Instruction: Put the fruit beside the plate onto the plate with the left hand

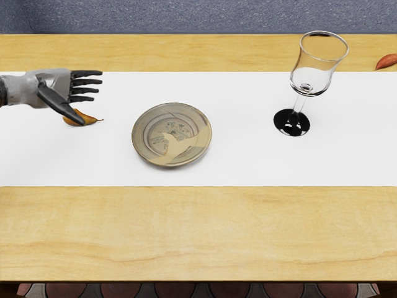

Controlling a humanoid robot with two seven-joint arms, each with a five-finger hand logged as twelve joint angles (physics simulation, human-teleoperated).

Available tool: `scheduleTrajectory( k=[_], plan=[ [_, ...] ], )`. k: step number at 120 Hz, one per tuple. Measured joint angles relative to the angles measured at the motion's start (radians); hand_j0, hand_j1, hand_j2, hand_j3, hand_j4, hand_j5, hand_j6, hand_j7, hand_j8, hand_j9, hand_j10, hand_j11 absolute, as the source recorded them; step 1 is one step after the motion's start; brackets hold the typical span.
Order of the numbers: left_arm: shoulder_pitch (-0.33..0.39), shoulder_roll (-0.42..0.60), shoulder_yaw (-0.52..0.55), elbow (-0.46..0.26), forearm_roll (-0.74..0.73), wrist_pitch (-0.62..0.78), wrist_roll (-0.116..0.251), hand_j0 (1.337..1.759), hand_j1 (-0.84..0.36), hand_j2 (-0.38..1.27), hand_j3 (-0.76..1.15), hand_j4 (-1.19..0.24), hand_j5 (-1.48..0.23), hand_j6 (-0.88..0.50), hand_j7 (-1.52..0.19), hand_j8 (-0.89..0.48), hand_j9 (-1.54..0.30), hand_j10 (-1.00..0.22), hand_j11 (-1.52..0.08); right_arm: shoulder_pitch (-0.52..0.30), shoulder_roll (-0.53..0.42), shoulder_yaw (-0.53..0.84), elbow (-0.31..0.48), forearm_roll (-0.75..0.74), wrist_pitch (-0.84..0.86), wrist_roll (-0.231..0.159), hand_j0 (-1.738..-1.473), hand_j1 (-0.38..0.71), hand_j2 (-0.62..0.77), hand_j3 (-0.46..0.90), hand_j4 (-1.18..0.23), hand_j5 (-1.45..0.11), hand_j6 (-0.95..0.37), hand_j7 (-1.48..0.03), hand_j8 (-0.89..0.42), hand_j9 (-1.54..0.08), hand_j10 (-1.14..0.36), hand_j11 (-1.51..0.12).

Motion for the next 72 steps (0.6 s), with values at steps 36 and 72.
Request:
scheduleTrajectory(
  k=[36,72],
  plan=[
    [-0.040,0.000,-0.001,-0.009,0.112,0.000,0.000,1.658,0.35,0.00,0.00,0.00,0.00,0.00,0.00,0.00,0.00,0.00,0.00,-0.007,0.000,0.000,-0.002,0.000,-0.001,-0.007,-1.658,-0.31,-0.01,0.00,-0.03,-0.04,-0.03,-0.04,-0.03,-0.04,-0.03,-0.04],
    [-0.139,-0.012,-0.001,-0.005,0.592,0.000,0.000,1.658,0.35,0.00,0.00,0.00,0.00,0.00,0.00,0.00,0.00,0.00,0.00,-0.009,0.000,0.001,-0.002,0.000,-0.001,-0.009,-1.658,-0.31,-0.01,0.00,-0.03,-0.04,-0.03,-0.04,-0.03,-0.04,-0.03,-0.04]
  ],
)
